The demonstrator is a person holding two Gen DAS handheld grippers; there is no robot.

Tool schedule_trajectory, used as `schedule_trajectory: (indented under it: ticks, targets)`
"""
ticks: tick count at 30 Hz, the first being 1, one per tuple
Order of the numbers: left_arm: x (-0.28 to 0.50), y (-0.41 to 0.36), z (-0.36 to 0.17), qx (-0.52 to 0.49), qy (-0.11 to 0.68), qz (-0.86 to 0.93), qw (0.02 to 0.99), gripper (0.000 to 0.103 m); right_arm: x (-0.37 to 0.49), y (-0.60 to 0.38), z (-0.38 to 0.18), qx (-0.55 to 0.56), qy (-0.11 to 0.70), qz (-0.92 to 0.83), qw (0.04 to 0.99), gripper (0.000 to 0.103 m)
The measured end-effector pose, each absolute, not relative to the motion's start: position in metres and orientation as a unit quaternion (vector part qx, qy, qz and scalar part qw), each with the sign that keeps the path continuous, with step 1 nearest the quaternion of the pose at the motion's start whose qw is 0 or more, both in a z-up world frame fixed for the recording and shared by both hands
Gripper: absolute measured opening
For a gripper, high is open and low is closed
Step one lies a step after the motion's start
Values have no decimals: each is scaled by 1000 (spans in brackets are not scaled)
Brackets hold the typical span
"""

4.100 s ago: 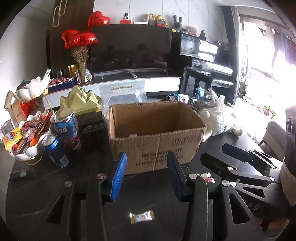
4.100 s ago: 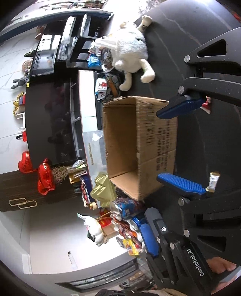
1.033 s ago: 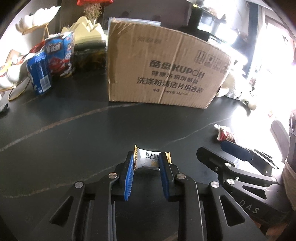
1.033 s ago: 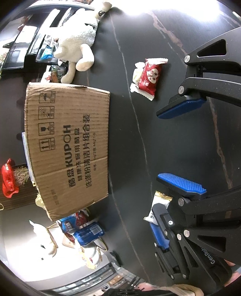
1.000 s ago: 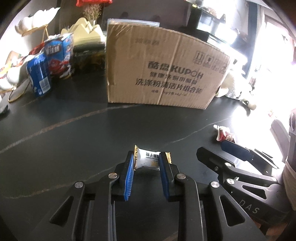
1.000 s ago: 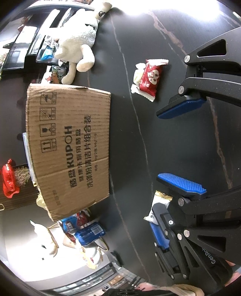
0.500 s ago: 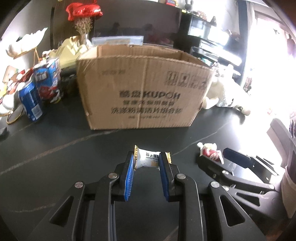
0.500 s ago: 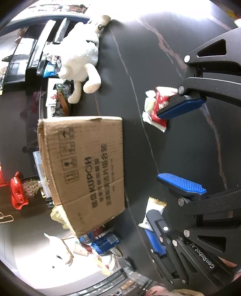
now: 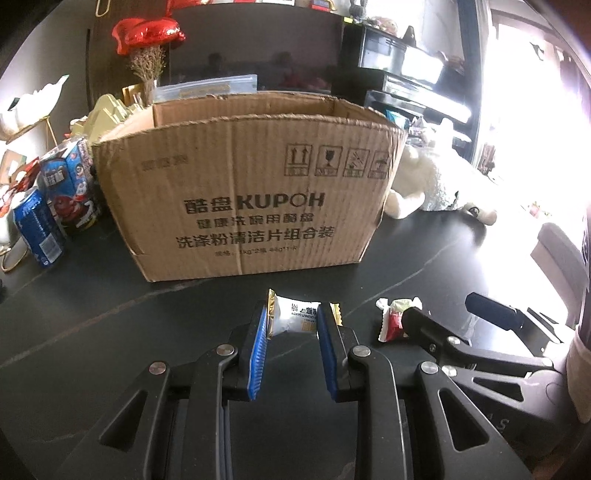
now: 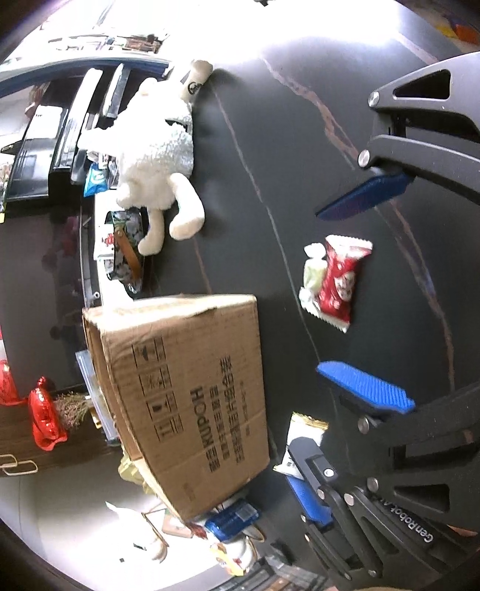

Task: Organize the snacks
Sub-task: 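Grasp the red wrapped packet with the right tool while the left tool holds the candy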

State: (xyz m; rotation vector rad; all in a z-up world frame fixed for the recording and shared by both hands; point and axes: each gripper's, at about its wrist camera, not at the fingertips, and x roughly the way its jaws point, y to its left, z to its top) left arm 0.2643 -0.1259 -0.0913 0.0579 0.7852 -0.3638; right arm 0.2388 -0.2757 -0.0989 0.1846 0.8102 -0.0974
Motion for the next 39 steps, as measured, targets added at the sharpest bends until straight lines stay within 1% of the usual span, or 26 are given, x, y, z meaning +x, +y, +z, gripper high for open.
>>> schedule_trajectory:
  ticks: [6,15,17,19,22,23,31,33,34,35,39]
  targets:
    - [270,-130,-103,38,388,-172,905,26,250,-277,-118,93,419,-52,902,81]
    - [279,-135,-113,43,397,-169,901,26,258,-287,-134,104,434,-64,893,80]
    - [279,-134,-113,41,396,-171,901,26,259,-287,-137,105,438,-63,890,75]
    - [280,-134,-114,40,396,-170,901,26,260,-286,-137,103,439,-62,890,73]
    - [280,-133,-114,40,398,-168,901,26,260,-283,-137,100,440,-55,891,60]
    - [279,-133,-113,39,398,-167,901,26,259,-283,-136,100,441,-54,891,58]
    - [277,-130,-108,36,399,-162,902,26,255,-281,-132,109,446,-47,887,54]
    - [275,-128,-106,35,399,-159,902,26,252,-279,-128,112,442,-42,889,47]
    - [275,-127,-104,33,399,-158,903,26,251,-278,-124,112,437,-39,892,39]
    - [273,-125,-102,30,398,-158,903,26,248,-276,-121,112,433,-36,894,37]
    - [269,-121,-95,35,391,-150,907,26,247,-273,-119,107,432,-29,895,35]
